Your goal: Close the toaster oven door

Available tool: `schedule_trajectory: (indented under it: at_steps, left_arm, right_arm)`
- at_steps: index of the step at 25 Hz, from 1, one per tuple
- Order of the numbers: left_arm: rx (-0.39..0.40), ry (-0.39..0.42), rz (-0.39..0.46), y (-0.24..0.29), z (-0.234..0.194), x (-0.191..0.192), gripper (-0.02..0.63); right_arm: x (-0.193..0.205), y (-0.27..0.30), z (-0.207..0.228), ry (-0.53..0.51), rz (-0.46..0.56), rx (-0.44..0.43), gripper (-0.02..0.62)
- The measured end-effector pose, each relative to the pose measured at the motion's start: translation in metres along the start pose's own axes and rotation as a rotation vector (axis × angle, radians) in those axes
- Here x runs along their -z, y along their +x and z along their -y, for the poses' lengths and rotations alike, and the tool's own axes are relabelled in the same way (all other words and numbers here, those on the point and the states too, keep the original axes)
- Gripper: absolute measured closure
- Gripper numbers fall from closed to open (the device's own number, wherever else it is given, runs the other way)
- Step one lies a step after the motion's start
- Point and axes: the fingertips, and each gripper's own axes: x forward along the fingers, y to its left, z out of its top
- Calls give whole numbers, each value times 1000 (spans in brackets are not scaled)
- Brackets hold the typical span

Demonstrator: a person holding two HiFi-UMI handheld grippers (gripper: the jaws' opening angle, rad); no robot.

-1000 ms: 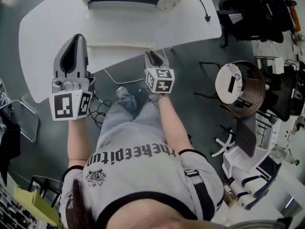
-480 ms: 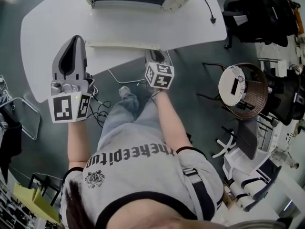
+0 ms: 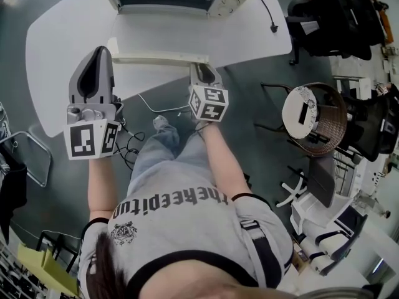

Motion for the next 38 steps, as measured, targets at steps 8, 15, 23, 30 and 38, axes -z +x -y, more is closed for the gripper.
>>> schedule_trajectory:
  at_steps: [8, 15, 23, 30, 38]
  left_arm:
    - [-6, -7, 32, -5, -2, -12, 594]
    - [-20, -6, 57, -9, -9, -24, 594]
    - [-46, -3, 76, -19, -21, -31, 594]
    - [-63, -8, 74, -28, -28, -30, 594]
    - [-86, -11, 78, -29, -41, -30, 594]
  right_arm:
    - [-54, -17, -7, 31, 105, -25, 515]
    - [-102, -20, -8, 56, 164, -23, 517]
    - [-138, -15, -6, 52, 191, -11, 518]
    - [-179, -3, -3, 34, 228, -1, 520]
    - [-212, 14, 3, 17, 245, 19, 523]
